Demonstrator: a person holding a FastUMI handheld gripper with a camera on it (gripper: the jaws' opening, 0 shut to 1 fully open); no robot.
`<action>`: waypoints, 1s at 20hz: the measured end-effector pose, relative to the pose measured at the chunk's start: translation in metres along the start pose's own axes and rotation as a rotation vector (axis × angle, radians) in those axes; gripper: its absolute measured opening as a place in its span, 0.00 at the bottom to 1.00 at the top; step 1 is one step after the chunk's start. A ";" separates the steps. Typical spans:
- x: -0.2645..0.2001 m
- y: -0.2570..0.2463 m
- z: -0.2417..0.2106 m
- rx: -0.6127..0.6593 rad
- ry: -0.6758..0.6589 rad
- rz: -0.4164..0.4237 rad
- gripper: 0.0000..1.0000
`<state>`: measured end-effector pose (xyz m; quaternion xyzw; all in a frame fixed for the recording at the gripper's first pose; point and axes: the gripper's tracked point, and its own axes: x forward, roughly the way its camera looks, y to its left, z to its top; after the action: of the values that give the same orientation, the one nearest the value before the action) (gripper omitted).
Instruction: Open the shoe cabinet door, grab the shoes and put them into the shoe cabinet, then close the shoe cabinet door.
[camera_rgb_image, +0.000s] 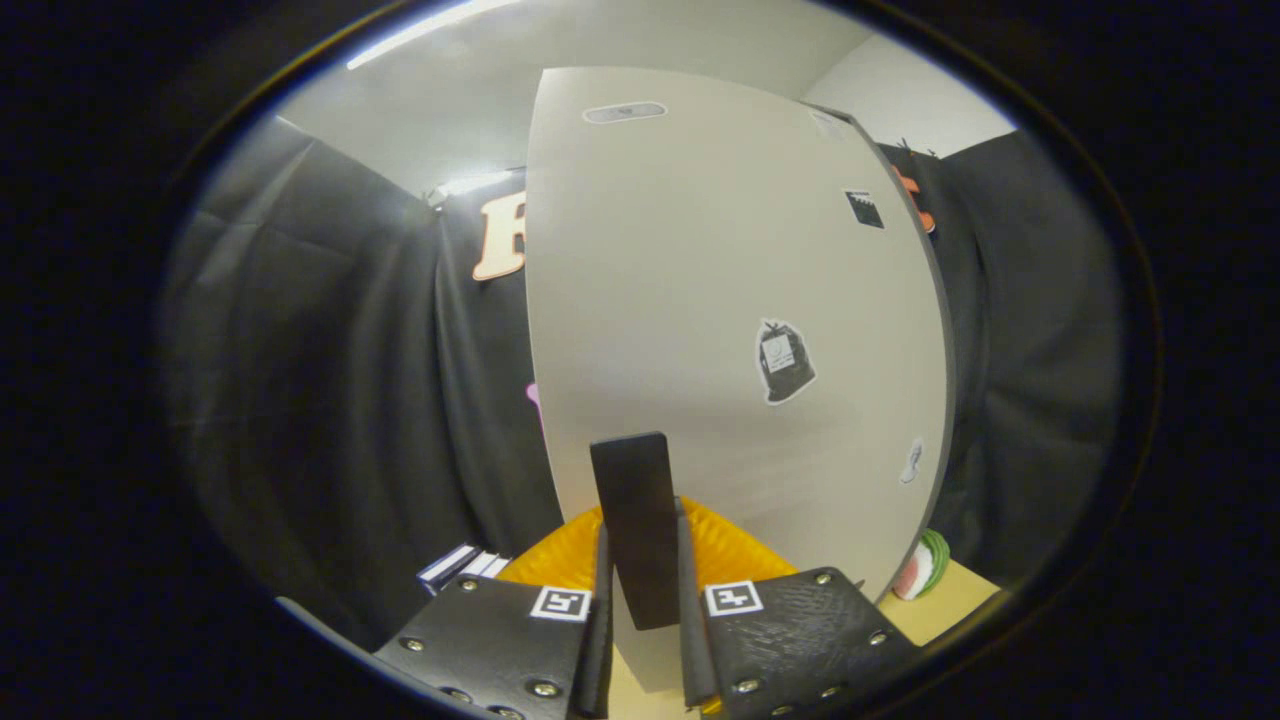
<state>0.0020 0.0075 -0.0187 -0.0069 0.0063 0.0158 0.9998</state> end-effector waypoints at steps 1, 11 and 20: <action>-0.007 -0.002 0.000 0.000 0.001 0.005 0.27; -0.063 -0.038 0.010 -0.022 0.025 0.079 0.27; -0.114 -0.092 0.022 -0.026 0.023 0.097 0.27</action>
<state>-0.1090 -0.0880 0.0058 -0.0197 0.0176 0.0642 0.9976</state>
